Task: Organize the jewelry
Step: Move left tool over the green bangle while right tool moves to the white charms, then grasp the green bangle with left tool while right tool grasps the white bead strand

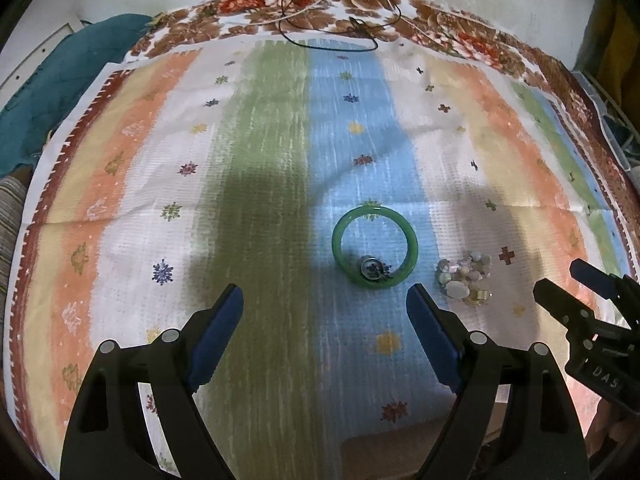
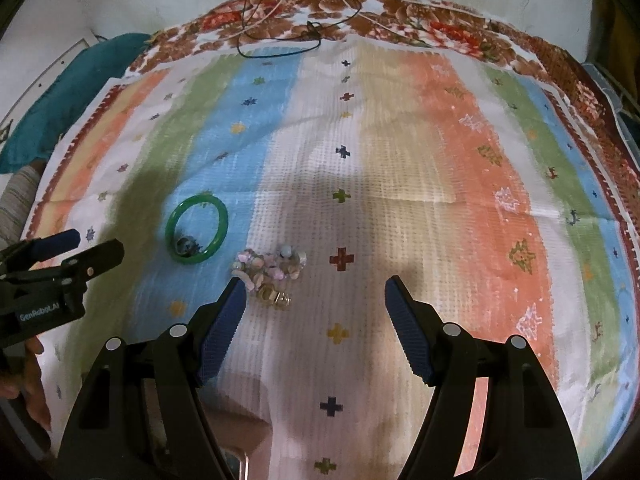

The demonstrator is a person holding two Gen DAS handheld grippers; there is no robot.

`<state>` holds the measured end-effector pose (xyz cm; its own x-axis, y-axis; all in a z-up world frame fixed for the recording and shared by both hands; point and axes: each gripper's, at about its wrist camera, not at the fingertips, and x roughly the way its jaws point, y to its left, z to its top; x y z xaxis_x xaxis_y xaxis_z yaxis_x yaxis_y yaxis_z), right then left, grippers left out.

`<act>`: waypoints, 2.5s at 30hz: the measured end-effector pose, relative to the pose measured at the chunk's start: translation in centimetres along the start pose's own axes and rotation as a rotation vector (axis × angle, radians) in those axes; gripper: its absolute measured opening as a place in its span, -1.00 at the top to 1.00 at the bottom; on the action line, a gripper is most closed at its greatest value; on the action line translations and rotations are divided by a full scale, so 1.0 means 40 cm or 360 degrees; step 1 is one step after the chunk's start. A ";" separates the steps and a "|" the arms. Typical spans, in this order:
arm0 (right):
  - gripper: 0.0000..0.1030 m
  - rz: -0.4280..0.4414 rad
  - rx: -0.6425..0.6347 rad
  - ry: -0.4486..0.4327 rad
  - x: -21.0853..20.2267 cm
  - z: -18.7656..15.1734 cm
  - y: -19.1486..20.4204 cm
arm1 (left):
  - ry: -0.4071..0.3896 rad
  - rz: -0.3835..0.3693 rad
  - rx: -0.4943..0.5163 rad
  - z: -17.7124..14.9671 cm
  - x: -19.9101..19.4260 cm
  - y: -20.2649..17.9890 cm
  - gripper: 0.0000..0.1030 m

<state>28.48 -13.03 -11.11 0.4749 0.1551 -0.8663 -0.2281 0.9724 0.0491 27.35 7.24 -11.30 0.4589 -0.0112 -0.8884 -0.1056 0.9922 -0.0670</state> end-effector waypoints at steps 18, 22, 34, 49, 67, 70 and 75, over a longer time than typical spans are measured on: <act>-0.39 -0.0064 -0.0057 0.0100 0.103 0.033 0.002 | 0.0067 -0.0001 0.0025 0.047 0.103 0.014 -0.61; -0.39 -0.0070 -0.0076 0.0113 0.121 0.039 0.009 | 0.0081 -0.0007 0.0024 0.054 0.127 0.018 -0.61; -0.39 -0.0131 -0.0123 0.0156 0.180 0.053 0.018 | 0.0094 -0.0013 0.0070 0.074 0.179 0.002 -0.61; -0.11 -0.0130 -0.0157 0.0176 0.210 0.057 0.014 | 0.0127 -0.0014 0.0071 0.077 0.233 0.007 -0.42; 0.86 -0.0011 -0.0171 0.0179 0.166 0.042 0.022 | 0.0182 0.0049 0.0190 0.045 0.198 0.008 0.87; 0.86 0.0000 -0.0175 0.0158 0.147 0.043 0.028 | 0.0186 0.0054 0.0199 0.040 0.188 0.006 0.87; 0.86 0.0011 -0.0200 0.0122 0.116 0.042 0.043 | 0.0186 0.0055 0.0209 0.025 0.160 0.009 0.87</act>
<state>31.70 -10.35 -14.21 0.4075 0.1433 -0.9019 -0.3381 0.9411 -0.0032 31.14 7.65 -16.55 0.3506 0.0164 -0.9364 0.0003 0.9998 0.0176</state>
